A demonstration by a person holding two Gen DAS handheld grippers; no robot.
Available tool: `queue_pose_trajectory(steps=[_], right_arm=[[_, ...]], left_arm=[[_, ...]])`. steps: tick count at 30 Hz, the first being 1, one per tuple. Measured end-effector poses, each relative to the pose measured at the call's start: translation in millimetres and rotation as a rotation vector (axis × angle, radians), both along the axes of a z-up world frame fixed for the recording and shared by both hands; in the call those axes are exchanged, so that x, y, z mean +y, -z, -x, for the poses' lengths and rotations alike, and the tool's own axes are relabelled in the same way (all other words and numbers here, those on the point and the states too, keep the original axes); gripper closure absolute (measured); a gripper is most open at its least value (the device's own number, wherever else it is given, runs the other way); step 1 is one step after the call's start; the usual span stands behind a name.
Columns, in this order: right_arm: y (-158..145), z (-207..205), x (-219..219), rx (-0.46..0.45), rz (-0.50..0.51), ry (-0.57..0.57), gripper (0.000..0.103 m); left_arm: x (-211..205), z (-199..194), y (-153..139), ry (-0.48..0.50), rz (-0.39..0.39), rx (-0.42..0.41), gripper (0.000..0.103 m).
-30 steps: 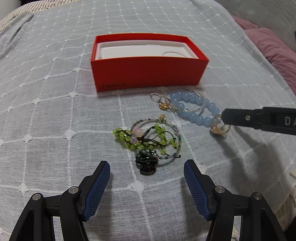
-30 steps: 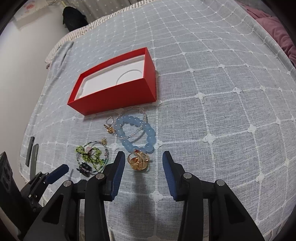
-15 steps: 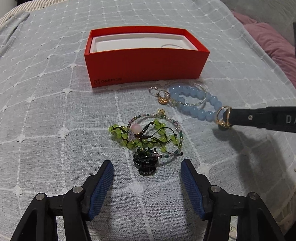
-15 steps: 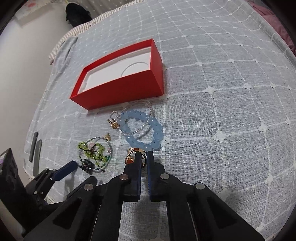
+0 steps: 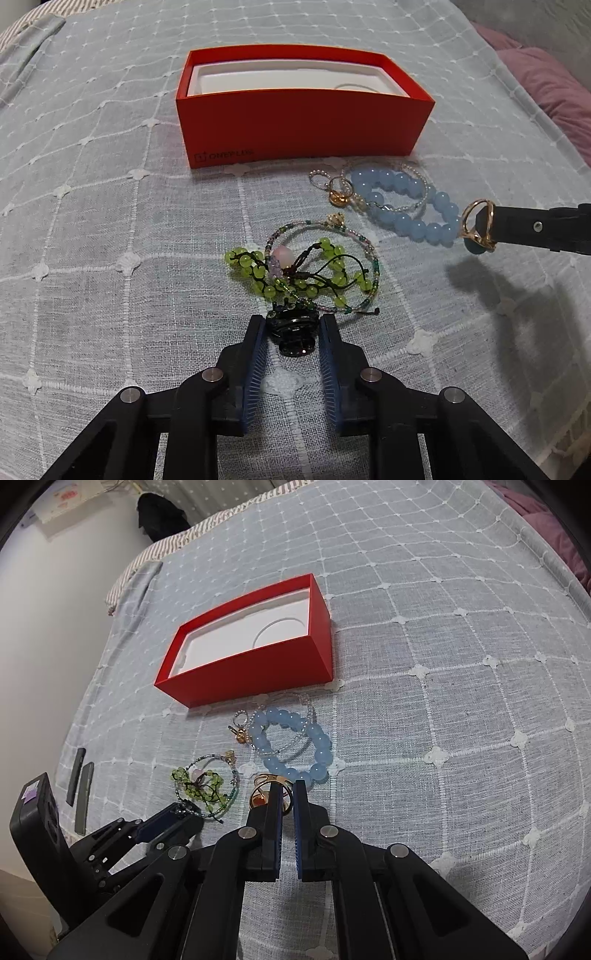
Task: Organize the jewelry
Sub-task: 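Carry the black ring and gold ring into the red box and release both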
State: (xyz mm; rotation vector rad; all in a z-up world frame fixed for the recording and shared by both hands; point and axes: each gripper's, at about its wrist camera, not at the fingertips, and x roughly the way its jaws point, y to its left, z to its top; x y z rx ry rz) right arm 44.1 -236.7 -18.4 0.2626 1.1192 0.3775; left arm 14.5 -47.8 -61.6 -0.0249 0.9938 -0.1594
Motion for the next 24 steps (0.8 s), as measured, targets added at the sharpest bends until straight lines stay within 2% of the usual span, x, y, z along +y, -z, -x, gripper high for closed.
queue_pose_trajectory(steps=[12, 20, 24], right_arm=[[-5, -5, -15, -0.008, -0.044, 0.042, 0.098], [-13, -7, -22, -0.033, -0.075, 0.051, 0.098], [-18, -10, -21, -0.051, -0.084, 0.041, 0.098]], left_arm=[[5, 13, -14, -0.002, -0.002, -0.001, 0.080], [25, 25, -57, -0.028, 0.076, -0.110, 0.080], [26, 17, -80, -0.011, 0.065, -0.174, 0.080]])
